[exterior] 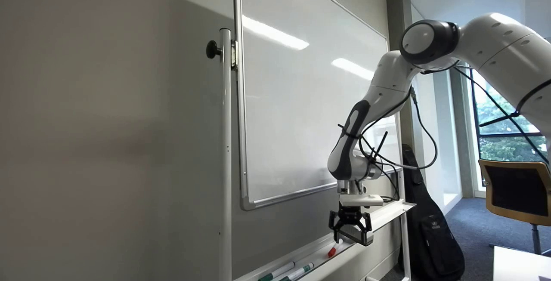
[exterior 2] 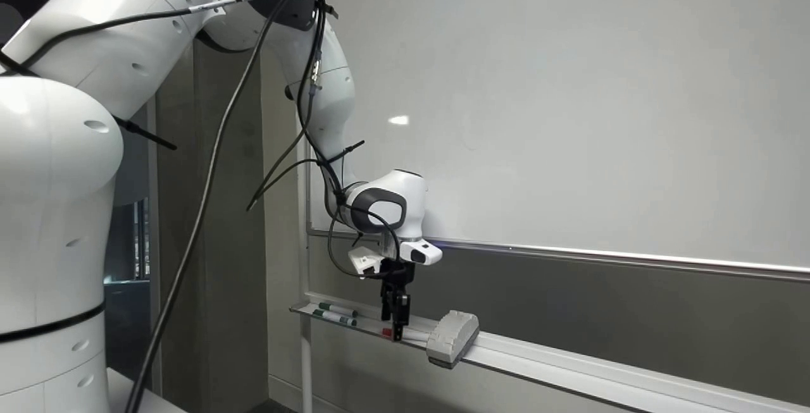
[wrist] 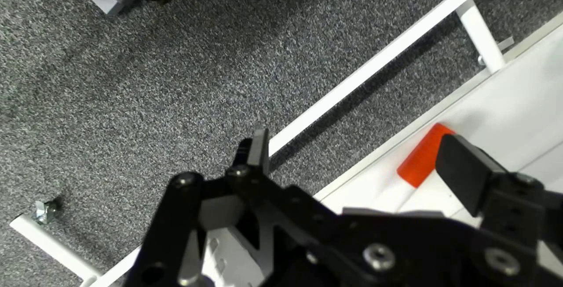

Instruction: Move the marker to the right

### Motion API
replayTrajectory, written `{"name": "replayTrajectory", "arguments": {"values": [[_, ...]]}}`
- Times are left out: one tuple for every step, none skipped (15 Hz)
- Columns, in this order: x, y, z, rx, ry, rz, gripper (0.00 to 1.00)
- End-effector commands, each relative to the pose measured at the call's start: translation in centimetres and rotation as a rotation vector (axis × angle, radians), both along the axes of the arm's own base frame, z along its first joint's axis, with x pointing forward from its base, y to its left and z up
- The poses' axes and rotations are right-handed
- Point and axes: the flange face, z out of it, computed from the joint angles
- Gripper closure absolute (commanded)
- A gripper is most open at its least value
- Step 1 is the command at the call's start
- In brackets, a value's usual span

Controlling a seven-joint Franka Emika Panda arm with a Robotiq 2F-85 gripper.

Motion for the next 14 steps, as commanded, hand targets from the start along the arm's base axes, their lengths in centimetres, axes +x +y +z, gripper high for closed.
{"name": "replayTrajectory", "arguments": {"values": [[1.1,-1.0,-0.6,-0.036,-0.04,-0.103,0.0],[1.3,-1.2,-0.8,-0.043,-0.045,-0.121,0.0],[1.4,-1.3,-0.9,-0.054,-0.054,-0.14,0.0],[1.5,-1.4,-1.0,-0.069,-0.066,-0.156,0.0],[1.7,-1.5,-1.0,-0.088,-0.078,-0.171,0.0],[1.8,-1.5,-1.1,-0.102,-0.089,-0.185,0.0],[1.8,-1.6,-1.1,-0.113,-0.096,-0.195,0.0],[1.9,-1.6,-1.3,-0.119,-0.095,-0.202,0.0],[2.0,-1.5,-1.4,-0.123,-0.086,-0.202,0.0],[2.0,-1.4,-1.7,-0.127,-0.076,-0.199,0.0],[2.2,-1.2,-2.0,-0.133,-0.07,-0.196,0.0],[2.4,-1.1,-2.2,-0.139,-0.064,-0.187,0.0],[2.6,-0.9,-2.5,-0.149,-0.061,-0.177,0.0],[2.8,-0.6,-2.7,-0.152,-0.059,-0.16,0.0]]}}
